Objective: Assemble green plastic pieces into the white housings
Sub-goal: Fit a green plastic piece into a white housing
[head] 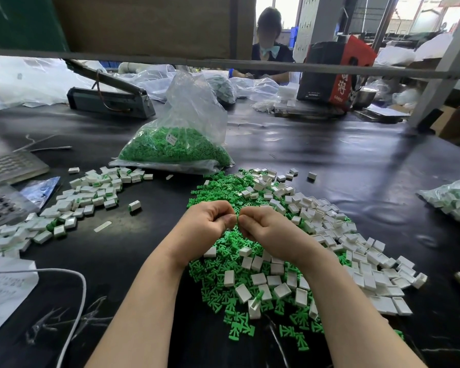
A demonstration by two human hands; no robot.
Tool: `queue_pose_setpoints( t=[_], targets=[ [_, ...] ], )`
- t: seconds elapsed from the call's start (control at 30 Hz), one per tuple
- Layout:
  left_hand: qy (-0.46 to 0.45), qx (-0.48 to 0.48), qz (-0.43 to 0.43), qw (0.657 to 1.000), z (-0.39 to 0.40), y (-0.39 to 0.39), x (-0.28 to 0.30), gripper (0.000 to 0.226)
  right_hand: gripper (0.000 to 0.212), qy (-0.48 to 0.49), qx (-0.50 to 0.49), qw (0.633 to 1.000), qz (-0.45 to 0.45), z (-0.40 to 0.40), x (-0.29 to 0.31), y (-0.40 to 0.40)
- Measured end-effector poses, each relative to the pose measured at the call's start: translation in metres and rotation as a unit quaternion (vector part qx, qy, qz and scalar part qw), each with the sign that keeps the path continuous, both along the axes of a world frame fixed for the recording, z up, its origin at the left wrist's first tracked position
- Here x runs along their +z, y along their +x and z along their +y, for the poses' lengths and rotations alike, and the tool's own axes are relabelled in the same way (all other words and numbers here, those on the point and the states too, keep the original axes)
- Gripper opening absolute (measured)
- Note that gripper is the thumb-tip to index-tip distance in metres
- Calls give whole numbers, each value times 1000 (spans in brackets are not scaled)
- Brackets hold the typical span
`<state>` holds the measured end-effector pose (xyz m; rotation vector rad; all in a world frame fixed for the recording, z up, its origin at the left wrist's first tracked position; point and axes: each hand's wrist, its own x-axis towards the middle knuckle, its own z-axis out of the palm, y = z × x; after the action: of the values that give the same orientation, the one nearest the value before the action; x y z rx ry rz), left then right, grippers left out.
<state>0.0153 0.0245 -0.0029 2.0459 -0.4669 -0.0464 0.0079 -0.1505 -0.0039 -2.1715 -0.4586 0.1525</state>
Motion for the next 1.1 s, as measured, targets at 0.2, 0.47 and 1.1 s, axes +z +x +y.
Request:
queue_pose_setpoints(
  t=[0.2, 0.47, 1.1],
  targets=[
    [6, -5, 1, 1000, 2, 0, -2, 17, 33, -10, 1, 1000, 1, 0, -1, -1],
    [-73, -23, 76, 994, 3, 2, -6, 26, 31, 94, 1, 995, 30, -1, -1, 1],
    [-93, -112, 118, 982, 3, 2, -2, 21, 33, 116, 58, 987, 91, -7, 4, -1]
  ],
)
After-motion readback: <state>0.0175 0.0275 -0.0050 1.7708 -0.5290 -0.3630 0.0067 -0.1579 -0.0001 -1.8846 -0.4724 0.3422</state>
